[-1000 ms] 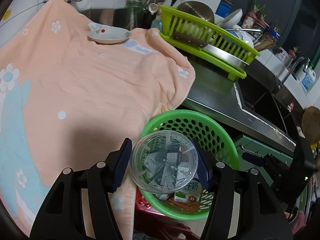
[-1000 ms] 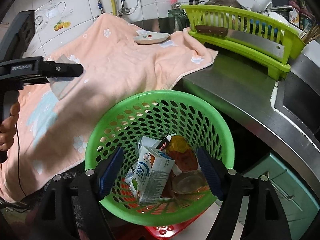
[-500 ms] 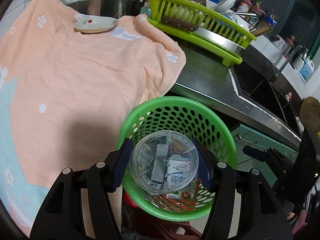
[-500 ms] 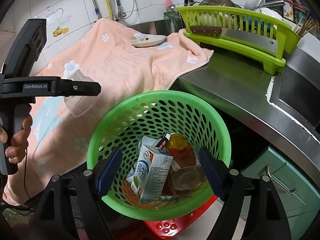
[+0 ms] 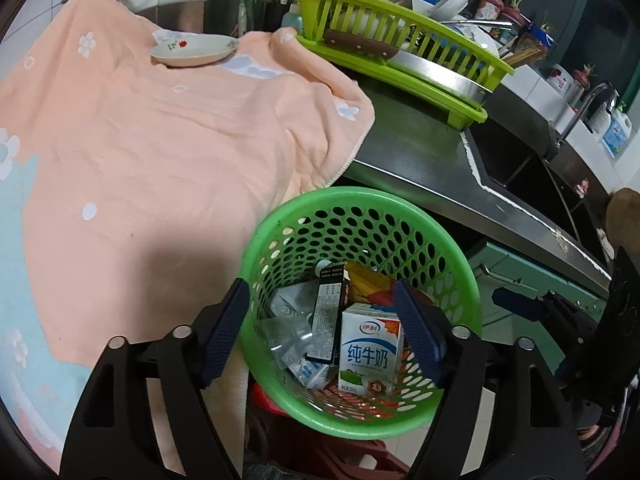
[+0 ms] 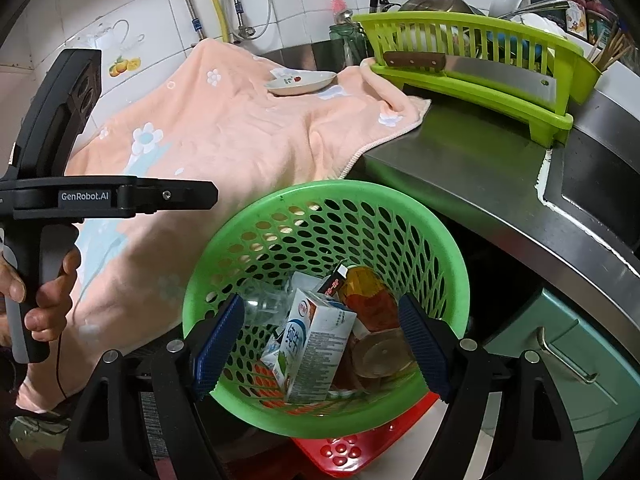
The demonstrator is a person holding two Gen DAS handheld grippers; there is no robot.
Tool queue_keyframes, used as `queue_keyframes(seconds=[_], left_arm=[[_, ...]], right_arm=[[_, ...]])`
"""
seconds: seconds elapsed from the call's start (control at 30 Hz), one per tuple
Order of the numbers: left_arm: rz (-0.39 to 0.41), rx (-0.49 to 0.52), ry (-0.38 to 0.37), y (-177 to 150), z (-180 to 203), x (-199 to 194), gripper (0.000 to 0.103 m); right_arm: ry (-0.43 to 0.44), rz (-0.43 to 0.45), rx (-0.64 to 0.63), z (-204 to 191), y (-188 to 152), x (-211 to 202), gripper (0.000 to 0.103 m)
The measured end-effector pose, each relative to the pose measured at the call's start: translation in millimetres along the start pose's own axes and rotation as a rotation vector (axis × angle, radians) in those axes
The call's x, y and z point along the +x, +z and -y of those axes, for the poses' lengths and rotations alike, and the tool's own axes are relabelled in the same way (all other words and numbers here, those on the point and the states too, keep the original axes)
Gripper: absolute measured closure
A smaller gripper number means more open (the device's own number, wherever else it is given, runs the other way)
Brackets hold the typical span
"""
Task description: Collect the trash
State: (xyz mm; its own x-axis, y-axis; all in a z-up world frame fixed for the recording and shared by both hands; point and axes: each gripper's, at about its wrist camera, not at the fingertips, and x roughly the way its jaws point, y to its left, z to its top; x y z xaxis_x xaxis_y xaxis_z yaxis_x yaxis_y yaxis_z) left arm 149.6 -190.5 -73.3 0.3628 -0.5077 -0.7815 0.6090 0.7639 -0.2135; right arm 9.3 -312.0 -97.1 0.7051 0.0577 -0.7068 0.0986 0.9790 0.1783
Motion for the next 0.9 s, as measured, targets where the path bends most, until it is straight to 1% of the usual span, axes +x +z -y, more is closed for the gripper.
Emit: queue_keyframes(seconds=[0.07,0.2,0.43,0.57,0.8,0.9], left_arm=[[0.014,0.004,0.019,-1,-1,-6,0.025],[0.038,-0.002,0.049,-3,-7,-17,0.019],[0.078,-0.007,0.137,-8,-17,-36,0.011],[0.102,-0.015,0.167,-11,-22,-47,0.007],[0.154,-0.002,0.222,-16,-26,-69,0.005],[0.170,-0.001,0.245,-19,-27,-77,0.005]], right_arm=[[0.004,0.002,-0.001,-1,0,-1,0.027],[0.012,0.009,-0.004,-6,0,-4,0.026],[0.031,0.026,-0.016,-18,3,-7,0.024],[0.034,0.032,-0.030,-25,5,-8,0.023],[0.044,0.043,-0.032,-34,9,-11,0.021],[0.046,0.049,-0.031,-37,12,-12,0.019]])
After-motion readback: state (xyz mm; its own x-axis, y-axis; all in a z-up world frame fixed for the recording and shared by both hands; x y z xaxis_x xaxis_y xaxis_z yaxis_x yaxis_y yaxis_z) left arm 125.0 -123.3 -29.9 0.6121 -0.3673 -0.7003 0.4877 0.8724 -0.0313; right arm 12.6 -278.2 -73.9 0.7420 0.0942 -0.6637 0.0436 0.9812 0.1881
